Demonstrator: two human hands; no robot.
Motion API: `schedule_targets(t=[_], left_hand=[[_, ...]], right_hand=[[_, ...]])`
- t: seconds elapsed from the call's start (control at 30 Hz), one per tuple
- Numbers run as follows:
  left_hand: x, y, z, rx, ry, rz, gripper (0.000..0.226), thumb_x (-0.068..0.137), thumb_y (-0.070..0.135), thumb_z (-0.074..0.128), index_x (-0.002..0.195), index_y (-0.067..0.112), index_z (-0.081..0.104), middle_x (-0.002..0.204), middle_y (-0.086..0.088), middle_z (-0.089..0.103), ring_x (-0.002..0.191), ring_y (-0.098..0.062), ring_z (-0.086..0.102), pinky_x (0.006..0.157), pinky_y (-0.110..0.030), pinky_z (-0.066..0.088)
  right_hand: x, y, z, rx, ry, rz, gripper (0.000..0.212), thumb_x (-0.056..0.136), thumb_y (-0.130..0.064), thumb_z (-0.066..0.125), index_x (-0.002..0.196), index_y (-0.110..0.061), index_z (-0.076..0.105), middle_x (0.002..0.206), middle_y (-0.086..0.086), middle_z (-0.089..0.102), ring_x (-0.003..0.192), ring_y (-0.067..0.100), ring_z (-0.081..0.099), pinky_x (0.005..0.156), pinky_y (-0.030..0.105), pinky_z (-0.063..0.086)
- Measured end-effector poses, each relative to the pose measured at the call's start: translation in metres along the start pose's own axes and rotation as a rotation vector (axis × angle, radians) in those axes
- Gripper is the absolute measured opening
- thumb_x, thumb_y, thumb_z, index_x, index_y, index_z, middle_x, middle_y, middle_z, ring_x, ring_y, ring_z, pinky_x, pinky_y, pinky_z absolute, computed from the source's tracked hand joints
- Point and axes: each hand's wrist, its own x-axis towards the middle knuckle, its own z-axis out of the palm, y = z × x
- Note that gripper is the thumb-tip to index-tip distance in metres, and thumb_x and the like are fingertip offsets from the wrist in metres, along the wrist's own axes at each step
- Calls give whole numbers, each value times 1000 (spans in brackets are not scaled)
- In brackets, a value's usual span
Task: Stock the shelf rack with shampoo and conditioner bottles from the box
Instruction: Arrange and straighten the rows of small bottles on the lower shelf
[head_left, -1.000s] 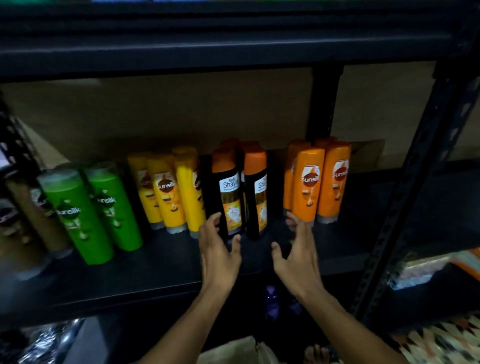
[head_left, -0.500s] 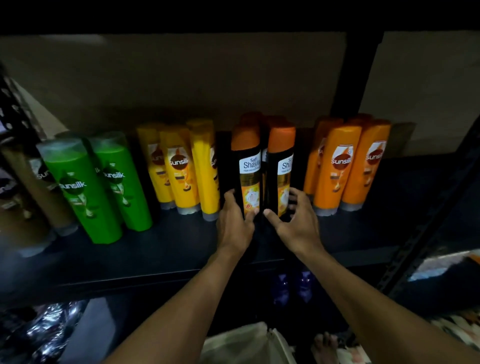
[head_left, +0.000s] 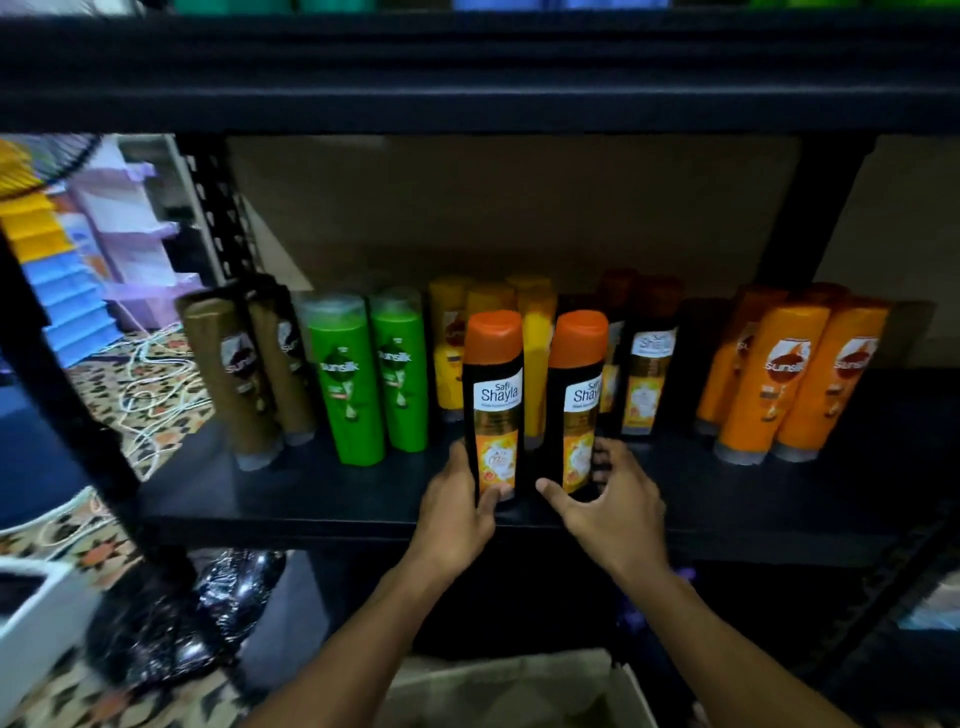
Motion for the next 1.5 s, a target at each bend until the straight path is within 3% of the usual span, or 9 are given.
schedule_targets(t=[0.23, 0.5, 0.7, 0.77, 0.87, 0.97, 1.13, 1.3, 1.5], left_hand=[[-5, -37, -58, 3, 35, -76, 44, 96, 19, 69, 132, 12, 45, 122, -3, 67, 113, -22, 65, 87, -25, 47], [-4, -48, -62, -39, 60, -101, 45, 96, 20, 68, 133, 15, 43, 124, -3, 66, 115, -22, 64, 94, -38, 52], [-21, -48, -57, -99, 143, -127, 73, 92, 23, 74, 152, 16, 33, 143, 0, 57, 130, -15, 55, 106, -30, 45], [-37, -44, -57, -137, 240, -149, 78, 92, 19, 74, 155, 18, 29, 147, 2, 52, 135, -14, 50, 110, -30, 41], [-61, -29, -55, -127, 405, -15, 67, 90, 8, 73, 147, 22, 41, 139, 5, 54, 131, -11, 51, 111, -38, 45], [-68, 6, -45, -49, 493, 256, 52, 86, -3, 71, 132, 15, 55, 124, 6, 52, 117, -19, 56, 96, -39, 52], [-35, 69, -7, -190, 365, 415, 36, 90, -6, 64, 122, 12, 62, 113, 2, 58, 105, -17, 62, 87, -31, 54], [27, 90, 67, -360, 84, 206, 37, 105, 9, 48, 139, 20, 51, 134, 5, 58, 123, 0, 54, 102, -22, 47], [102, 81, 125, -542, 146, -134, 42, 110, 21, 38, 151, 18, 37, 153, 1, 44, 134, -6, 42, 106, -22, 33]], right_hand=[[-10, -51, 51, 49, -81, -45, 61, 65, -58, 86, 110, -40, 49, 101, -20, 61, 91, 4, 61, 80, 24, 50], [-14, -60, 73, 75, -71, -73, 69, 64, -62, 84, 117, -36, 50, 109, -14, 65, 96, 10, 64, 82, 32, 55], [-18, -43, 58, 250, -277, -82, 109, 58, -47, 94, 143, -35, 27, 128, -11, 52, 114, 7, 55, 97, 31, 48], [-16, -36, 45, 290, -270, -66, 105, 64, -40, 93, 145, -35, 27, 130, -9, 50, 116, 8, 53, 100, 32, 48], [-8, -15, 16, 283, -158, -83, 80, 78, -27, 86, 140, -31, 37, 125, -7, 51, 113, 9, 54, 95, 34, 54], [5, 7, -8, 227, -20, -86, 67, 83, -21, 81, 136, -27, 40, 121, -4, 49, 110, 13, 54, 92, 39, 54], [31, 40, -17, 120, 85, -51, 75, 79, -23, 84, 138, -21, 37, 128, 1, 42, 121, 22, 47, 102, 41, 45], [68, 56, -8, 112, 95, 46, 94, 75, -31, 88, 147, -16, 30, 142, 10, 40, 133, 26, 41, 110, 44, 41], [116, 64, 10, 114, 129, 30, 99, 69, -41, 90, 145, -12, 32, 141, 11, 43, 131, 29, 45, 107, 46, 44]])
